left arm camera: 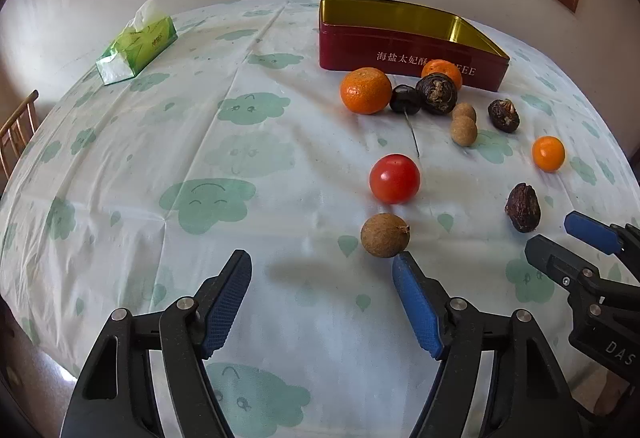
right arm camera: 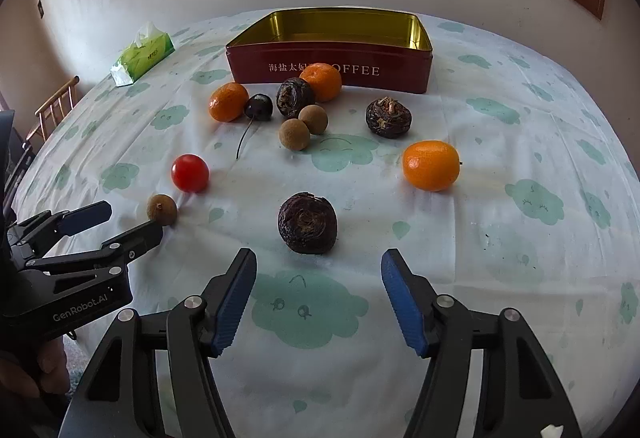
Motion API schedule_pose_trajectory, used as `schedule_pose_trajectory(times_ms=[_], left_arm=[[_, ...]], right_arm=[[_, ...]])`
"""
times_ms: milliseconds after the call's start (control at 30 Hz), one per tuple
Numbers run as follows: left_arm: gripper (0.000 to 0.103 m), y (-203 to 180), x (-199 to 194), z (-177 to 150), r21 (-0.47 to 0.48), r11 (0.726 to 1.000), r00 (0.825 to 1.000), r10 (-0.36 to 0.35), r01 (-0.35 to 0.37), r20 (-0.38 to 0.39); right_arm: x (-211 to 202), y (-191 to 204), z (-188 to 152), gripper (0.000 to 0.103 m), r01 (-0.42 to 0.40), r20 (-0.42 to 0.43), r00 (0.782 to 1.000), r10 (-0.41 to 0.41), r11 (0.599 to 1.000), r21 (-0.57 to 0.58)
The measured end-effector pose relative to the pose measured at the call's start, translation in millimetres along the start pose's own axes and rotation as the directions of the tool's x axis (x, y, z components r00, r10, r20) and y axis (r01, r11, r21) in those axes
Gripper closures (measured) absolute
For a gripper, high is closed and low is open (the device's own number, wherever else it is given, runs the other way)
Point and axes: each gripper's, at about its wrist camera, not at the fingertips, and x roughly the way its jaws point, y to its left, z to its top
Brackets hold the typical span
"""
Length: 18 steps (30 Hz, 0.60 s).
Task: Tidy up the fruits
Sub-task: 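Close left tool on the brown round fruit while right tool grasps the water chestnut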
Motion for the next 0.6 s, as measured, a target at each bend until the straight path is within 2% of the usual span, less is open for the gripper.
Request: schedule_pose_trajectory(times_ms=[333, 600], left_arm=[[0.035, -8, 4, 4, 0.031, 0.999, 0.999, -0.039, 0.039, 0.005], [0.047, -14, 9, 7, 0.052, 0.998, 0.999, -0.042, 0.042, 0.010]], right_arm=[[17, 2, 7, 0.050, -0.022, -0.025, 0.999, 0.021, 1.000, -0.018], [23, 3, 12, 0.058, -0.017, -0.013, 1.000, 0.017, 0.999, -0.034]])
